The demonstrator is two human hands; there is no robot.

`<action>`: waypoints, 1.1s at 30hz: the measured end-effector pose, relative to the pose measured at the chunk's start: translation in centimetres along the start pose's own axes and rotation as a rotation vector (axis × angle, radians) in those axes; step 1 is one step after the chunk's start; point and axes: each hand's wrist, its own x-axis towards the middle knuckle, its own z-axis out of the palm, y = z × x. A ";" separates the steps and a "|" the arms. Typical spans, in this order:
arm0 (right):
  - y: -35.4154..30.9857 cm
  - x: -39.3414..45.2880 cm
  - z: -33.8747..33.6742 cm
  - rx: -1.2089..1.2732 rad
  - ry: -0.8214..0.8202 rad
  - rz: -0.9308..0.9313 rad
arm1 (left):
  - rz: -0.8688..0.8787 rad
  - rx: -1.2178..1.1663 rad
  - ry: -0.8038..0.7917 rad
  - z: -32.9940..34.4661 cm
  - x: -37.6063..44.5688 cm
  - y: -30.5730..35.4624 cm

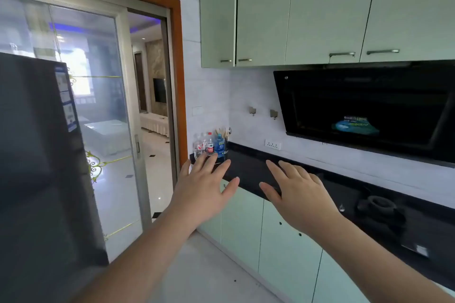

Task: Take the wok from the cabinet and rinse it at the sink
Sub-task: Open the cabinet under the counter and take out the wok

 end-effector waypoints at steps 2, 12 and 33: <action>1.6 1.5 1.1 -0.006 0.008 -0.010 | 0.006 0.025 -0.017 1.4 1.7 0.8; 7.2 8.7 8.3 0.026 -0.048 -0.041 | -0.017 0.032 -0.113 10.0 7.6 2.2; -1.7 25.2 28.7 0.164 -0.226 -0.063 | -0.031 -0.105 -0.129 25.5 19.8 -14.4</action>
